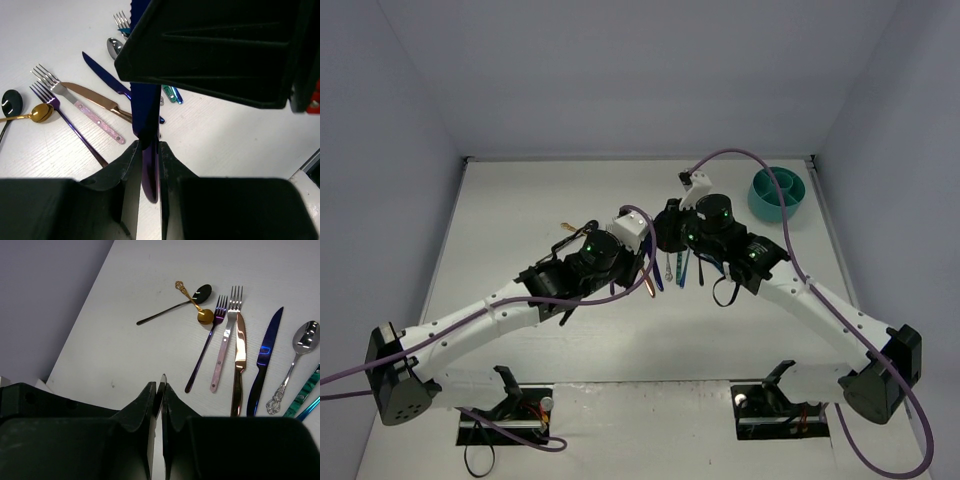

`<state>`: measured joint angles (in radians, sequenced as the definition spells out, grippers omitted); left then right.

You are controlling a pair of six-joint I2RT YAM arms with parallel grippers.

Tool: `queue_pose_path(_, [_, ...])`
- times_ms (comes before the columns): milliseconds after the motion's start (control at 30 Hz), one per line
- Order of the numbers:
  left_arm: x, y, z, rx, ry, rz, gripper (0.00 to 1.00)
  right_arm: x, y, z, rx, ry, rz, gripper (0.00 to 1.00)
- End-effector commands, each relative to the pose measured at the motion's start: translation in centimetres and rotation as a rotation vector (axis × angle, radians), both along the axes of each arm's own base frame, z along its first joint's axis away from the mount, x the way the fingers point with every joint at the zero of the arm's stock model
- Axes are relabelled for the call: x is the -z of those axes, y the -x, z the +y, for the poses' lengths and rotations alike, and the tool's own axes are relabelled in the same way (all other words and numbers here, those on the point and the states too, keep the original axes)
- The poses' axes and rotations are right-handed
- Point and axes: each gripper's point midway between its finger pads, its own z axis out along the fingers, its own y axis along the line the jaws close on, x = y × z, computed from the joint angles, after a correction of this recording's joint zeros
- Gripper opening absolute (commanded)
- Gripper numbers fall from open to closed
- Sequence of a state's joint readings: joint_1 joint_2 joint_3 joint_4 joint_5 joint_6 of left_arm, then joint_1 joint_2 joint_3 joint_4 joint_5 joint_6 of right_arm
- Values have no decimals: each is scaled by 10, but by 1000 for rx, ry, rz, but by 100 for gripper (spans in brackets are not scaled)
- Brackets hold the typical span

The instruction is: Sort the eating utensils into containers

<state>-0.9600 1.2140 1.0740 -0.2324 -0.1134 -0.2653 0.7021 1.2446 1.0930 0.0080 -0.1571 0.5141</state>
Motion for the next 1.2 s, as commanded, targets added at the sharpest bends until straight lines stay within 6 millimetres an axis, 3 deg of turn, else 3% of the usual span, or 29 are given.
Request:
queue_pose_path(0, [-58, -10, -14, 3, 136, -117, 0, -7, -10, 1, 25, -2, -59, 0])
queue_pose_path(100, [-55, -10, -12, -6, 130, -110, 1, -11, -15, -5, 56, 11, -85, 0])
queue_pose_path(167, [-51, -12, -10, -28, 128, -102, 10, -18, -19, -13, 89, 25, -122, 0])
queue_pose_path(233, [-47, -18, -1, -84, 114, -101, 41, -26, -27, -26, 151, 45, -161, 0])
queue_pose_path(300, [-45, -22, 6, -136, 117, -90, 65, -38, -34, -43, 205, 67, -212, 0])
queue_pose_path(367, [-43, -31, 22, -207, 112, -70, 78, -50, -48, -70, 294, 93, -256, 0])
queue_pose_path(467, [-40, -42, 47, -298, 124, -4, 81, -65, -70, -115, 422, 141, -310, 0])
queue_pose_path(600, [-51, -68, 100, -439, 174, 73, 82, -83, -108, -202, 665, 227, -347, 0])
queue_pose_path(667, [-50, -68, 114, -457, 170, 110, 82, -90, -122, -224, 722, 244, -355, 0])
queue_pose_path(767, [-60, -80, 146, -507, 175, 116, 82, -99, -144, -273, 858, 270, -366, 0])
queue_pose_path(900, [-55, -83, 165, -508, 161, 117, 82, -113, -176, -309, 945, 218, -406, 0])
queue_pose_path(967, [-45, -84, 173, -506, 140, 109, 82, -112, -191, -322, 969, 219, -411, 0])
queue_pose_path(1033, [-37, -82, 174, -479, 134, 103, 82, -123, -202, -337, 1003, 228, -440, 0])
queue_pose_path(1167, [-14, -80, 183, -483, 86, 91, 82, -109, -229, -367, 1044, 283, -421, 0])
